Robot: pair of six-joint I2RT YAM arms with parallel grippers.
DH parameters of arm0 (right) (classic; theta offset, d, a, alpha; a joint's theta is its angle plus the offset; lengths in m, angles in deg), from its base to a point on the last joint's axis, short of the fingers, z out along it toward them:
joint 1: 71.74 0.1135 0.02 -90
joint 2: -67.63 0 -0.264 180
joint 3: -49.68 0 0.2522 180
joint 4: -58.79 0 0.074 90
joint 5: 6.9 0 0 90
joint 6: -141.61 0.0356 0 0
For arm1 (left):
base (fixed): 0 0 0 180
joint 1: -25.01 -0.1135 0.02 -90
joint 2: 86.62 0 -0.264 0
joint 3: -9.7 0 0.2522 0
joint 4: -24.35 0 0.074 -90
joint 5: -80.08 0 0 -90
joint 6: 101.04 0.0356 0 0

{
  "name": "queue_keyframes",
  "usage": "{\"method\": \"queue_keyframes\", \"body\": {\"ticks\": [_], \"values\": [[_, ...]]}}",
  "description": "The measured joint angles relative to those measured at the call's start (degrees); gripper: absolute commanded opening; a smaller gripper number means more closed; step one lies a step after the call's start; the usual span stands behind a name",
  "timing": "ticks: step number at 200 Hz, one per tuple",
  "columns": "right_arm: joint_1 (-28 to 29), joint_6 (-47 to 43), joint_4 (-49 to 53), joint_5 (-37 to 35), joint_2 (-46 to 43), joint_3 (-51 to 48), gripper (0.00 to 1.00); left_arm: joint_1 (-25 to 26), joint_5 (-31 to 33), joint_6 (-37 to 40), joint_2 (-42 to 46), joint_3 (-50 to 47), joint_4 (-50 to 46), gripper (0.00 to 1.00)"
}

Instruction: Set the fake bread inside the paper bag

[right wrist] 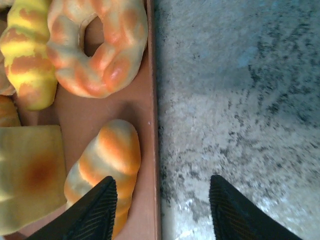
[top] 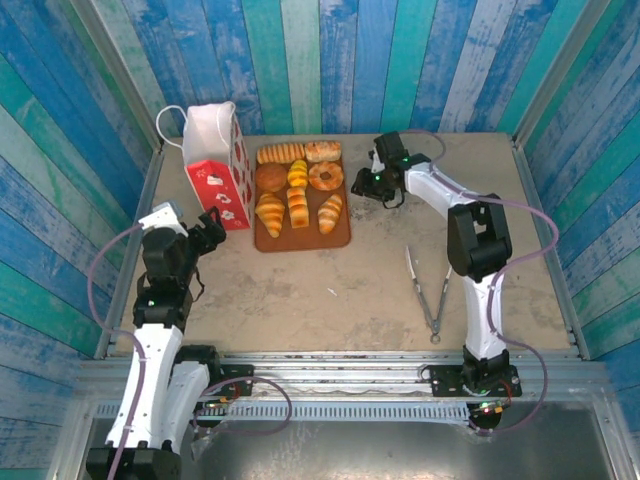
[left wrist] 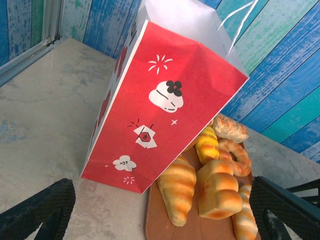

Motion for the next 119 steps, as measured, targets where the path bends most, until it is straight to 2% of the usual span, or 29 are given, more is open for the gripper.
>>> {"method": "queue_keyframes", "body": {"ticks": [34, 119], "values": [[0.5, -0.1, 1.7, -0.7, 5.0, 5.7, 0.39, 0.0, -0.2, -0.1, -1.4, 0.0, 0.7, 0.94], [0.7, -0.4, 6.0, 0.2, 16.8, 20.7, 0.31, 0.0, 0.4, 0.2, -2.8, 0.0, 0.5, 0.94]]}}
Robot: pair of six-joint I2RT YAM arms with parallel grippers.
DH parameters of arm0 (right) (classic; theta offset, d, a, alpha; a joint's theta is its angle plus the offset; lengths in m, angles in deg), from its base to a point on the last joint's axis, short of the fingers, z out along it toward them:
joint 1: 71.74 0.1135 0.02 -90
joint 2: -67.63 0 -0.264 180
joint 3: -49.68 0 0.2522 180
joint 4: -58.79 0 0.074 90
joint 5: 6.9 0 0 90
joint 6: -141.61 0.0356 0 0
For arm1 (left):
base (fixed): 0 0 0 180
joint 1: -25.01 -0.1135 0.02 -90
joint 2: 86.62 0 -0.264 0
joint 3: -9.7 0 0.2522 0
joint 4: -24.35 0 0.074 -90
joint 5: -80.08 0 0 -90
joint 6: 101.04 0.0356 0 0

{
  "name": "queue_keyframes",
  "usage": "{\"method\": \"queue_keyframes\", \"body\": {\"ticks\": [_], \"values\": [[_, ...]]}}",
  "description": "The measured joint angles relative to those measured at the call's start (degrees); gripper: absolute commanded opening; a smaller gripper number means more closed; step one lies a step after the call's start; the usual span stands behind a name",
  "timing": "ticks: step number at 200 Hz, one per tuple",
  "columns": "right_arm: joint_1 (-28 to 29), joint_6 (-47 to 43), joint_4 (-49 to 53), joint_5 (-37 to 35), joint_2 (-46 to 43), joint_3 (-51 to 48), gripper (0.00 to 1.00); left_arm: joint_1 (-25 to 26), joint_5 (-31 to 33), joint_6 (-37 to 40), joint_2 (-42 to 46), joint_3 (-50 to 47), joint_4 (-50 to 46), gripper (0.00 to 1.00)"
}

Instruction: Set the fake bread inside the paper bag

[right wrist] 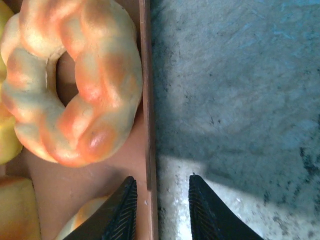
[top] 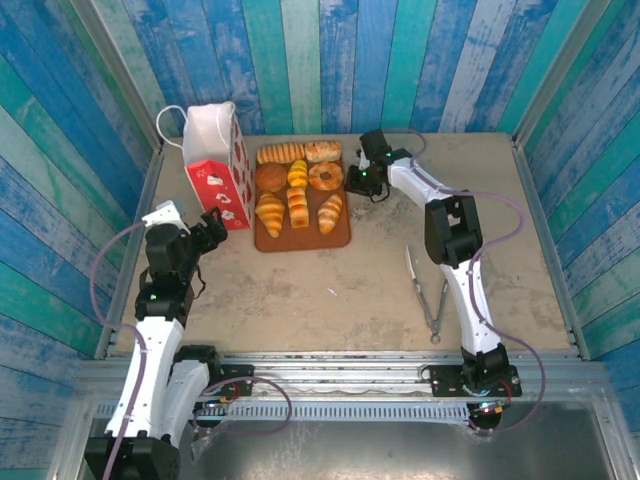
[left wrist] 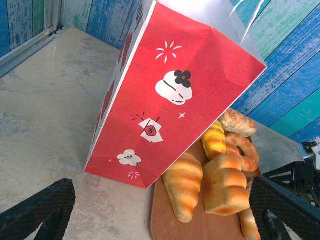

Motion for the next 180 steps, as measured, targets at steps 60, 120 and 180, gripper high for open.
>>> {"method": "queue_keyframes", "body": {"ticks": [60, 120, 180], "values": [[0.4, -0.5, 2.3, -0.3, 2.3, 3.0, 0.21, 0.0, 0.0, 0.1, -0.3, 0.0, -0.1, 0.94], [1.1, -1.6, 3.2, -1.6, 2.3, 3.2, 0.08, 0.0, 0.0, 0.1, -0.6, 0.0, -0.1, 0.94], [1.4, -3.6, 1.7, -5.2, -0.9, -2.1, 0.00, 0.0, 0.1, 0.1, -0.6, 0.0, -0.3, 0.94]]}}
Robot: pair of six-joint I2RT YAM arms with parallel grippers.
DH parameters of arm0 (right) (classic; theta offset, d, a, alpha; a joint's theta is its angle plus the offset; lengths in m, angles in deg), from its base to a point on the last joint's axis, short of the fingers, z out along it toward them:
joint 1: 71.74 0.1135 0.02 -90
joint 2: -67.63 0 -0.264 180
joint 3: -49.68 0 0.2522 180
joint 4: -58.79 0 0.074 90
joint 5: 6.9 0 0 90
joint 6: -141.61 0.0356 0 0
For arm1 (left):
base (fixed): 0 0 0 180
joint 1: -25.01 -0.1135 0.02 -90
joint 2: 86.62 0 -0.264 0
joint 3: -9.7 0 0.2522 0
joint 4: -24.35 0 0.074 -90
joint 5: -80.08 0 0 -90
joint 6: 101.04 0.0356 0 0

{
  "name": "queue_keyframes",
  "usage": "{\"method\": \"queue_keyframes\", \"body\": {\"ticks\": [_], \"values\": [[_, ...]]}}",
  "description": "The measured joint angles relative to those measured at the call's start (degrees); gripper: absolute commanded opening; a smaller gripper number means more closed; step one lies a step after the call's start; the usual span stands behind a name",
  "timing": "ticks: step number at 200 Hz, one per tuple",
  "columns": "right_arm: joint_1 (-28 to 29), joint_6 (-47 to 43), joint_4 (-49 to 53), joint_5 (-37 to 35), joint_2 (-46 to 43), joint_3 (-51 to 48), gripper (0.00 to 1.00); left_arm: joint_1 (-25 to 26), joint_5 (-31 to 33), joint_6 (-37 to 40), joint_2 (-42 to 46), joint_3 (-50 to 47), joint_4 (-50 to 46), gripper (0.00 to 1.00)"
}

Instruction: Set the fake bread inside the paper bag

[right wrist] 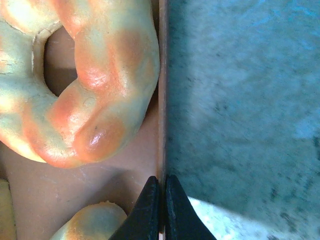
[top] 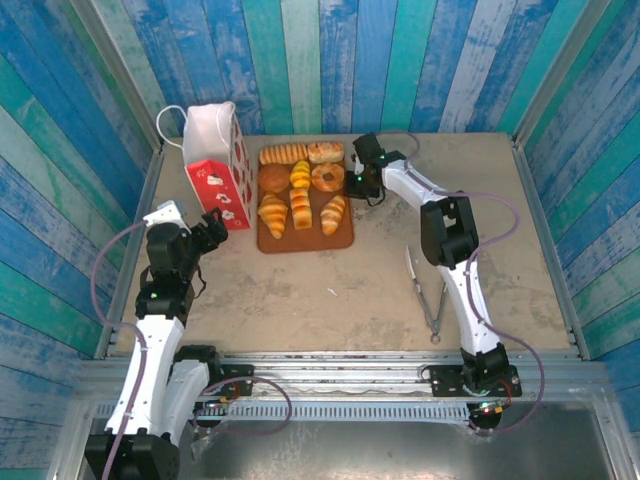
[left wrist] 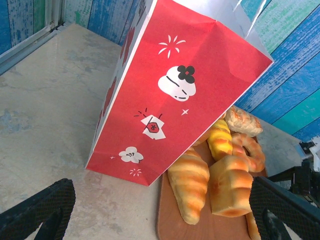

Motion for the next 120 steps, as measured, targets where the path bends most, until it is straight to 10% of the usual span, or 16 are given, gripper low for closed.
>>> {"method": "queue_keyframes", "body": {"ticks": [120], "values": [[-5.8, -5.5, -3.5, -2.9, -18.3, -29.0, 0.01, 0.0, 0.3, 1.8, -0.5, 4.5, -2.1, 0.94]]}}
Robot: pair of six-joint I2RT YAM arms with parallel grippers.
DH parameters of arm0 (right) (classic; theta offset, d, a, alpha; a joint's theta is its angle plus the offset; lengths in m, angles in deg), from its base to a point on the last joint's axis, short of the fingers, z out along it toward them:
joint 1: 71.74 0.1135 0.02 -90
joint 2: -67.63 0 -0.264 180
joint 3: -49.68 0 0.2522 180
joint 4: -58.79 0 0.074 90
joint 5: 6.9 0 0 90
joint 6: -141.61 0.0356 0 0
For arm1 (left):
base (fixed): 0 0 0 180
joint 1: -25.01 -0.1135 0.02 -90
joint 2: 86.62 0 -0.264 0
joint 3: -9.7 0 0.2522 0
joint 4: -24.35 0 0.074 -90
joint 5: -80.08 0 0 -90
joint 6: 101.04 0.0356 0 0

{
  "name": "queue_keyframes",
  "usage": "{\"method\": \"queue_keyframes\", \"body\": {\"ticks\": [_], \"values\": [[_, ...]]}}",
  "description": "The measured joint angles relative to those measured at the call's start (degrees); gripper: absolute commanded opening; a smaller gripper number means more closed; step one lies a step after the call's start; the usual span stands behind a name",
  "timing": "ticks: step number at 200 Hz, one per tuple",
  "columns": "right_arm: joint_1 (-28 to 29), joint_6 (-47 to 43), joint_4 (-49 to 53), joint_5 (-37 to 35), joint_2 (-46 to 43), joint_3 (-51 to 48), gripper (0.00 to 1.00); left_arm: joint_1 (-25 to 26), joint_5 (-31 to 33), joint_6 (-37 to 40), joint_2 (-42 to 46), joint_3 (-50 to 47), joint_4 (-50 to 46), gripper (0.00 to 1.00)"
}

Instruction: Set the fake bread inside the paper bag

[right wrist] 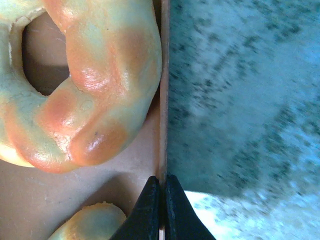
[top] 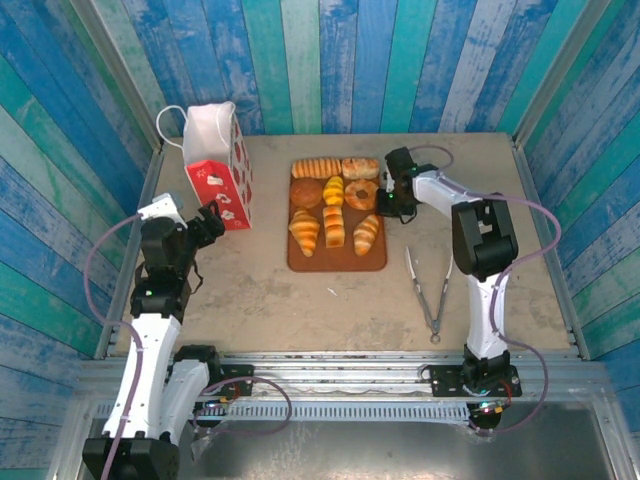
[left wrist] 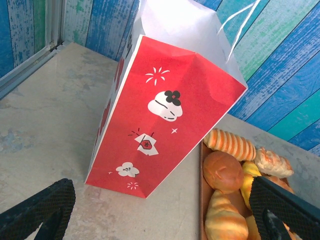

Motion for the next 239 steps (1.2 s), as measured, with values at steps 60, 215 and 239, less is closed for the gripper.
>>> {"method": "queue_keyframes", "body": {"ticks": [60, 215, 239], "values": [[-1.5, -1.0, -4.5, 0.0, -4.1, -7.5, 0.23, 0.0, 0.0, 0.6, -1.2, 0.9, -1.1, 0.94], [-4.3, 6.4, -11.5, 0.3, -46.8, -20.9, 1.00, 0.4, -10.4, 12.0, -30.5, 44.1, -15.3, 1.00], [-5.9, 9.7, -13.0, 0.4, -53.3, -27.0, 1.00, 0.9, -9.6, 13.2, -37.2, 49.6, -18.6, 0.99]]}}
